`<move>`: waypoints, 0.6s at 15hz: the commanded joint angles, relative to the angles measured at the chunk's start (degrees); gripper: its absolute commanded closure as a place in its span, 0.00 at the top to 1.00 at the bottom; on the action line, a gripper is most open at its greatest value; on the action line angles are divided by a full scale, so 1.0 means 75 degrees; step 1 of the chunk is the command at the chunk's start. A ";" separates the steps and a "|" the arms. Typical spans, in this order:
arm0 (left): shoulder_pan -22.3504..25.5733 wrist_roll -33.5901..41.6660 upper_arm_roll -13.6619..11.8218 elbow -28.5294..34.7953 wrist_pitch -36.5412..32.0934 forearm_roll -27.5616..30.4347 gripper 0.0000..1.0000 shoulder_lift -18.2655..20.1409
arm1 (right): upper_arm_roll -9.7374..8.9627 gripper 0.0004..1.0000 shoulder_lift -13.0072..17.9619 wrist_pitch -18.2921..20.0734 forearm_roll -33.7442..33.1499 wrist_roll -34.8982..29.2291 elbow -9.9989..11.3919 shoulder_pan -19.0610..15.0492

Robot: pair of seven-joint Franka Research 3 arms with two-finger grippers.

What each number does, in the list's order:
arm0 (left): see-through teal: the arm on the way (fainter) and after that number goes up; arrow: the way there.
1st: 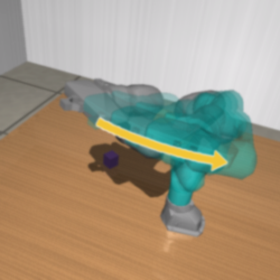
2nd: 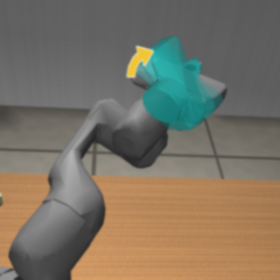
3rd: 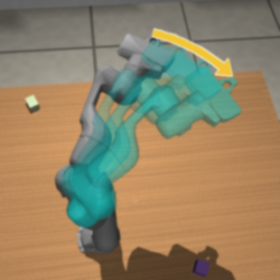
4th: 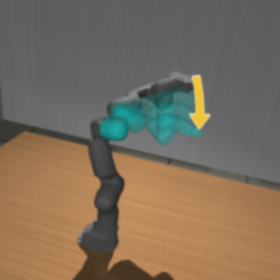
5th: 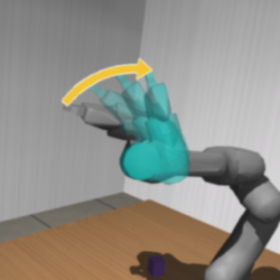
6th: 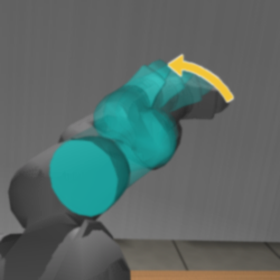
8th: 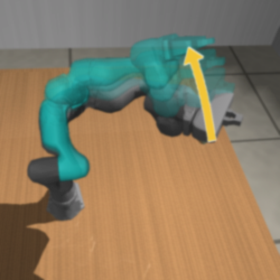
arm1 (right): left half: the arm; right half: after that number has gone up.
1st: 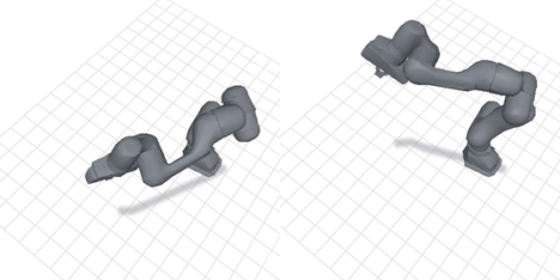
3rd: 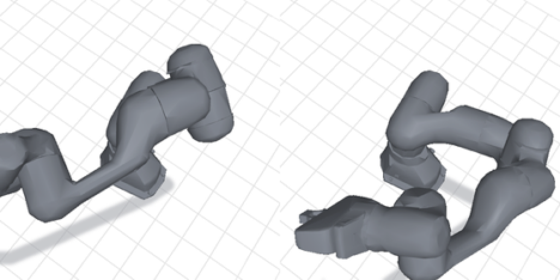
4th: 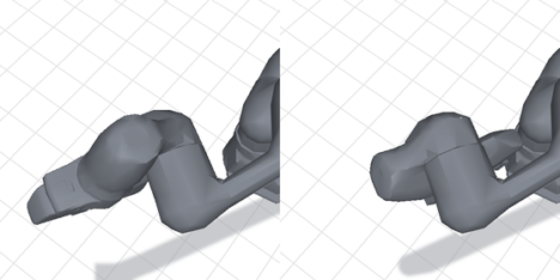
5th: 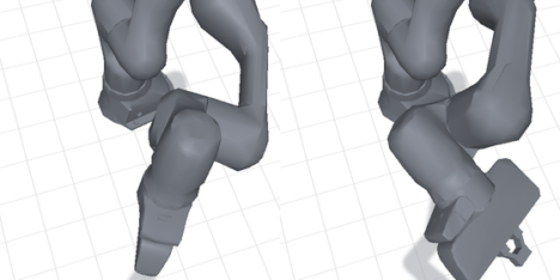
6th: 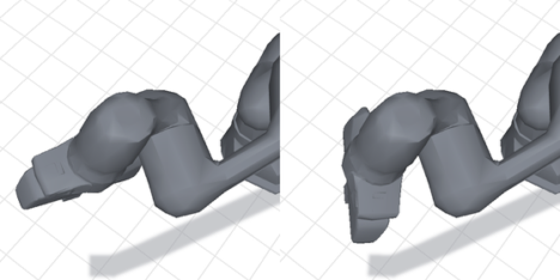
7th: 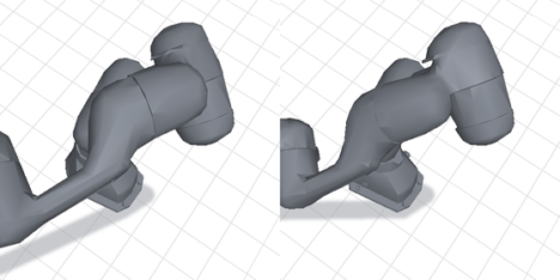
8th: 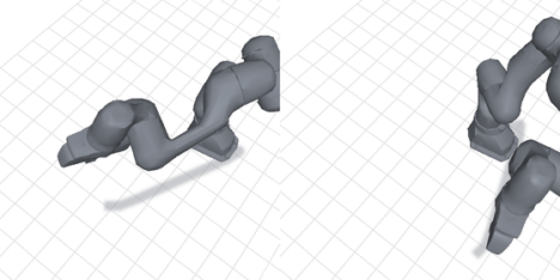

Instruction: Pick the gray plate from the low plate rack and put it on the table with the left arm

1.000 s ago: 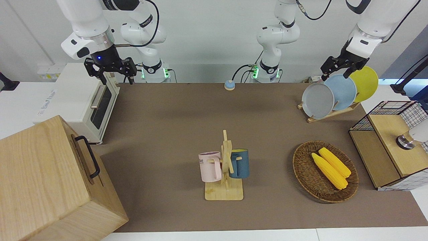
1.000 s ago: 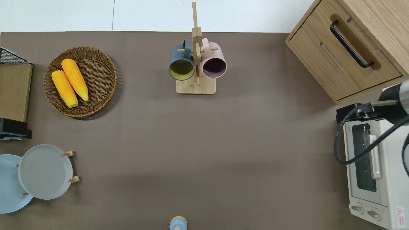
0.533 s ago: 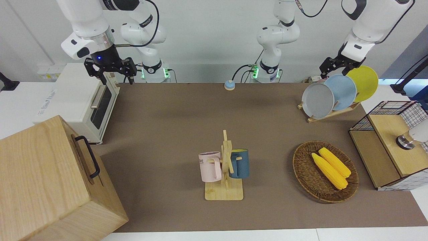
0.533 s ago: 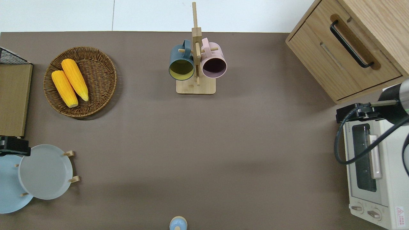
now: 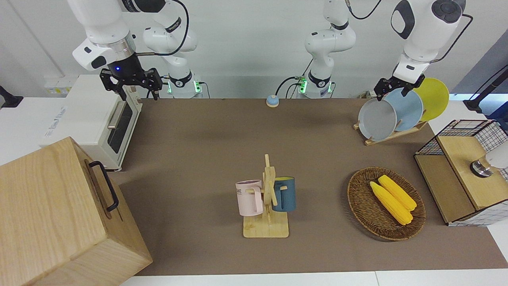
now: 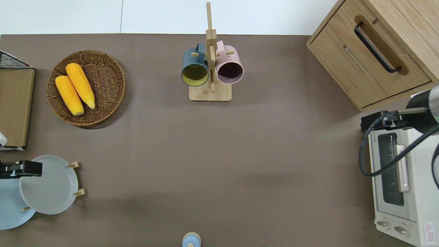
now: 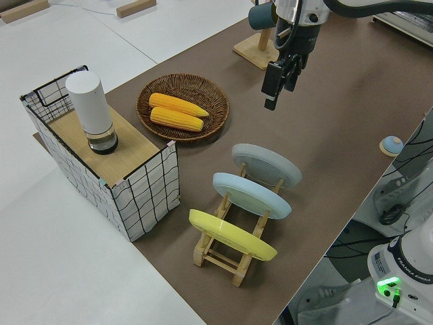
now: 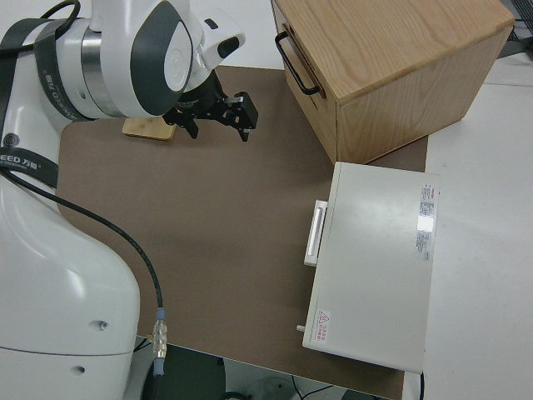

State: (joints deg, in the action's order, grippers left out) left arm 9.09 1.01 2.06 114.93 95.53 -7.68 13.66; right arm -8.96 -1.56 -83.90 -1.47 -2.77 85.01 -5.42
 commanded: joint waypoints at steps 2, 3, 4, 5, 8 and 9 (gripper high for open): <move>0.0100 0.0088 -0.0005 0.0987 0.0691 -0.0581 1.00 0.0440 | 0.0046 0.98 -0.0015 0.0019 0.0021 -0.0030 -0.0049 0.0055; 0.0181 0.0088 -0.0005 0.1081 0.0808 -0.0593 1.00 0.0440 | 0.0046 0.98 -0.0003 0.0007 0.0021 -0.0030 -0.0049 0.0055; 0.0298 0.0099 -0.0005 0.1233 0.0971 -0.0593 1.00 0.0452 | 0.0046 0.98 -0.0003 0.0007 0.0021 -0.0030 -0.0049 0.0055; 0.0369 0.0099 -0.0005 0.1362 0.1147 -0.0605 1.00 0.0463 | 0.0046 0.98 -0.0003 0.0007 0.0021 -0.0030 -0.0049 0.0055; 0.0487 0.0099 -0.0005 0.1620 0.1382 -0.0721 1.00 0.0499 | 0.0046 0.98 -0.0003 0.0007 0.0021 -0.0030 -0.0049 0.0055; 0.0498 0.0099 -0.0005 0.1737 0.1499 -0.0757 1.00 0.0499 | 0.0046 0.98 -0.0003 0.0019 0.0021 -0.0030 -0.0049 0.0055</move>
State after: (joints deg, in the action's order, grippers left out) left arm 11.98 1.17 1.77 123.79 103.43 -11.61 15.05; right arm -8.96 -1.56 -83.90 -1.47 -2.77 85.01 -5.42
